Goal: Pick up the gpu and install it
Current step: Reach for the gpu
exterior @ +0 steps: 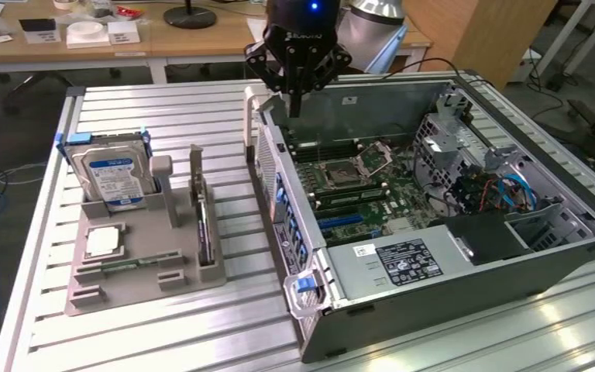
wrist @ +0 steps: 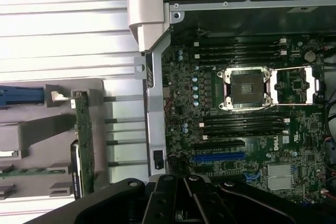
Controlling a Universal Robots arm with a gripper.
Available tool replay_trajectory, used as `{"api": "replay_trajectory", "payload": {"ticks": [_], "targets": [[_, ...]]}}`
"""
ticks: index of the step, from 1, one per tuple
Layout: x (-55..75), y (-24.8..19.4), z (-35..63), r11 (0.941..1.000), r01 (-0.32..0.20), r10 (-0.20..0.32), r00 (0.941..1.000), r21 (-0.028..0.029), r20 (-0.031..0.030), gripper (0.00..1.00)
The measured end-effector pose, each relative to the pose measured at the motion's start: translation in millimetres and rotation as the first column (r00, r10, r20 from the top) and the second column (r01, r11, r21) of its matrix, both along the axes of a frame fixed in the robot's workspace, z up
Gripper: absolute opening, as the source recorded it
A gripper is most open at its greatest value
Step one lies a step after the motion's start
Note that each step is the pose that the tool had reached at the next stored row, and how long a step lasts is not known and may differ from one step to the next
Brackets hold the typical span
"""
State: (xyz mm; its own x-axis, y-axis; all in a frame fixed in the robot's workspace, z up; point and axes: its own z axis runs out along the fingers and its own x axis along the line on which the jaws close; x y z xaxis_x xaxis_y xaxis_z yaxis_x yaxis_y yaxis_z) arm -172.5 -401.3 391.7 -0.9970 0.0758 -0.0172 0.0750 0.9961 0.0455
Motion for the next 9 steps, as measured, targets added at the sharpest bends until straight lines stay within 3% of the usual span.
{"api": "replay_trajectory", "payload": {"ticks": [9], "targets": [[-12.3, -1.3, -0.3, 1.0, 0.0, 0.0, 1.0, 0.0, -0.0008, 0.11]]}}
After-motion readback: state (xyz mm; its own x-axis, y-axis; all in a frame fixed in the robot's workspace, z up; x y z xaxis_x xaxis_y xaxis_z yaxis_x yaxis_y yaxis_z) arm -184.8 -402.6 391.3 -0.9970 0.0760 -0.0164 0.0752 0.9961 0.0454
